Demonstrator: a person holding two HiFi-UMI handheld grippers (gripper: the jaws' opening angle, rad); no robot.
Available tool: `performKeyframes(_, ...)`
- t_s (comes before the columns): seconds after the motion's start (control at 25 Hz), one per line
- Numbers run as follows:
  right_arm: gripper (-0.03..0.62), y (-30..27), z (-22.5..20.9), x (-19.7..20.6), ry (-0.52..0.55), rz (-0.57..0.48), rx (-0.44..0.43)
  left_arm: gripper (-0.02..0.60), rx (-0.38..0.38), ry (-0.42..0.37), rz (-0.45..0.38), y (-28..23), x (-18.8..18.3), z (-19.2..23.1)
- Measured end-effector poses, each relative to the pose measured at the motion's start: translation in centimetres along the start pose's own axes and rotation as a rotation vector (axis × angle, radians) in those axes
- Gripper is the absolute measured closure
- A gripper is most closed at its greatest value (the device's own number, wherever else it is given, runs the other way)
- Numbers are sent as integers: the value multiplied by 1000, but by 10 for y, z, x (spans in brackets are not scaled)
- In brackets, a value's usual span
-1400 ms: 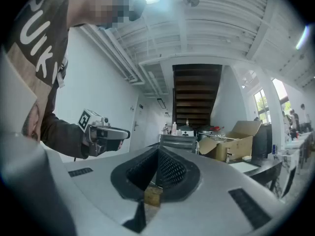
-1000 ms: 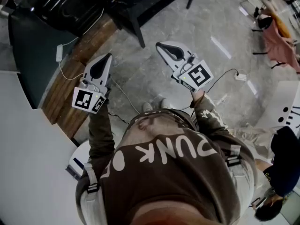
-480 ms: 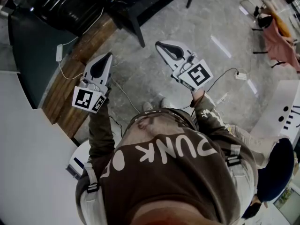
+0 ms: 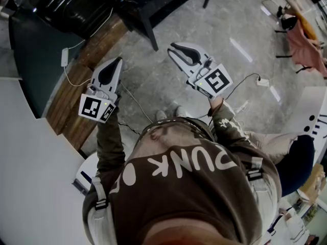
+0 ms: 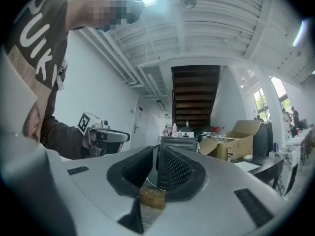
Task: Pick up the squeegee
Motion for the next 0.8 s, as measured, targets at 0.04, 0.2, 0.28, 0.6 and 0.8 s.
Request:
performKeyframes(0.04, 515, 0, 0, 0, 0, -1, -2, 580, 0, 0, 0, -1, 0, 0)
performKeyframes(0.2, 443, -2, -1, 1, 2, 14, -17, 580, 3, 2, 1, -3, 1, 2)
performKeyframes(0.28, 416, -2, -1, 2, 2, 25, -20, 580, 4, 1, 1, -3, 1, 2)
performKeyframes(0.6, 256, -3, 2, 0, 7, 15, -43, 580, 4, 2, 1, -3, 2, 2)
performKeyframes(0.8, 154, -3, 2, 1, 0, 11, -52, 580, 4, 1, 1, -5, 1, 0)
Point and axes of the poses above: the fingertips, and each gripper's own axes: y backward along the fingers, z to its left, x out of its underside, the point moved 6 cm from there along y, backward along the fingers, and after that the axes turned 13 degrees about -y, right-handed, at the moved point
